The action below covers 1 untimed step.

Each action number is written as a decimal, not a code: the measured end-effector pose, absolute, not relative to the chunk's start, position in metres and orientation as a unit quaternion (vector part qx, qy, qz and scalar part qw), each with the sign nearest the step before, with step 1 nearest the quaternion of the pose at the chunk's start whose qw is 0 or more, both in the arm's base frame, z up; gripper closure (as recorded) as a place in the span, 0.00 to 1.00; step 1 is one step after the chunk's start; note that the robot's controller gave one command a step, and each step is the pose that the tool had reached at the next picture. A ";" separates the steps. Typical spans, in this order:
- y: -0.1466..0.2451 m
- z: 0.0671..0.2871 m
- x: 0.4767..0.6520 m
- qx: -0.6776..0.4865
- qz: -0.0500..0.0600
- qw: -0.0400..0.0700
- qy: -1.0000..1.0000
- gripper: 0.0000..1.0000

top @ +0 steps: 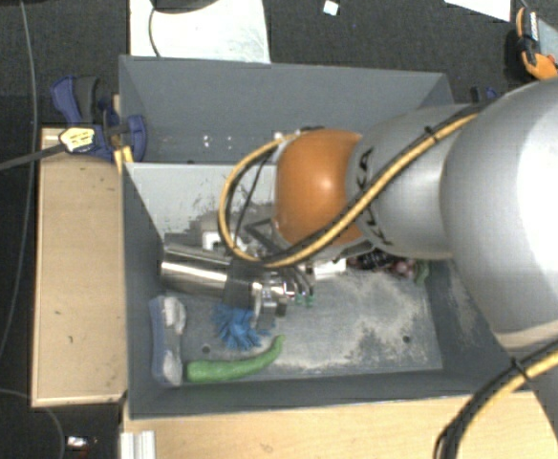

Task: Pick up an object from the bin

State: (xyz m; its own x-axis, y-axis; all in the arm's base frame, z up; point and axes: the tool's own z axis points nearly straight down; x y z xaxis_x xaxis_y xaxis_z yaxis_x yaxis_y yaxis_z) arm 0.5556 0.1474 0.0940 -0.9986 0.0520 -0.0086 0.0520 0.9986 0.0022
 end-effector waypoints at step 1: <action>0.217 0.100 0.533 -0.121 -0.015 0.008 0.993 0.00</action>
Offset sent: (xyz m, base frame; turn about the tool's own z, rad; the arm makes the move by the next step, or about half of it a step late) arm -0.0128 0.0769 -0.0240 -0.1655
